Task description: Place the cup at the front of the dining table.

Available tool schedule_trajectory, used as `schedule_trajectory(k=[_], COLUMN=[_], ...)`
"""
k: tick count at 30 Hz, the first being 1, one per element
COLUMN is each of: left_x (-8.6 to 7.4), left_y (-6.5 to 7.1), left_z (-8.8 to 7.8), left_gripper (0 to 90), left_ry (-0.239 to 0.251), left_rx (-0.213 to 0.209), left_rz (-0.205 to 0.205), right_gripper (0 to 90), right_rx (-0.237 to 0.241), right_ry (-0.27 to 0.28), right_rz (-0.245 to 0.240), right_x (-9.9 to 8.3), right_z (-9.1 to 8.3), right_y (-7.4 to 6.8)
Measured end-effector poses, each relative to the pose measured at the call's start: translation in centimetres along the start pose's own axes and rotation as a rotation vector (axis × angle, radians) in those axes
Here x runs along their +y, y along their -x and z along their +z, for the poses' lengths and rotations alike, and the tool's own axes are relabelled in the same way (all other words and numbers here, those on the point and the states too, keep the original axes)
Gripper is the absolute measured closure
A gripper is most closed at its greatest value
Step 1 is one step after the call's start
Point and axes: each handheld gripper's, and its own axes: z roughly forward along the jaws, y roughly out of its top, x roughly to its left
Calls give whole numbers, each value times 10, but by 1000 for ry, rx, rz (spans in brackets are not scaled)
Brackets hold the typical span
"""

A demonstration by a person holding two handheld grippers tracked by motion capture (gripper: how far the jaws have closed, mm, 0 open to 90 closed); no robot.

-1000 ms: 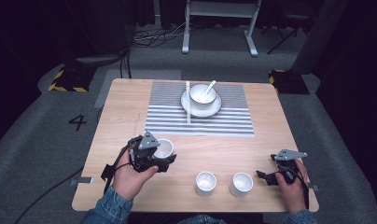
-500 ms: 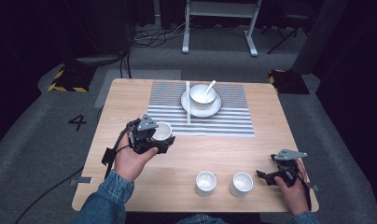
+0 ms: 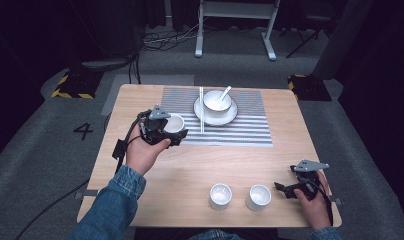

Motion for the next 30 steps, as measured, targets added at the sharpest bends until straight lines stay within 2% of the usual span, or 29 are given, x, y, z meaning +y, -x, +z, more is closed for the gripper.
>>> schedule_trajectory(k=[4, 9, 15, 18, 23, 25, 30], left_x=[9, 20, 30, 33, 36, 37, 41], left_y=[-5, -13, -23, -28, -36, -40, -49], left_z=[4, 14, 31, 39, 55, 61, 78], left_gripper=[266, 266, 266, 266, 266, 266, 266], left_ry=[10, 26, 31, 23, 54, 47, 20], left_rx=[20, 33, 49, 61, 67, 72, 88], left_rz=[15, 11, -3, 7, -6, -14, -2], right_gripper=[4, 5, 5, 5, 5, 5, 5], right_rx=[0, 0, 0, 0, 0, 0, 0], right_ry=[0, 0, 0, 0, 0, 0, 0], right_rz=[0, 0, 0, 0, 0, 0, 0], right_x=[0, 0, 0, 0, 0, 0, 0], right_z=[0, 0, 0, 0, 0, 0, 0], right_y=[0, 0, 0, 0, 0, 0, 0])
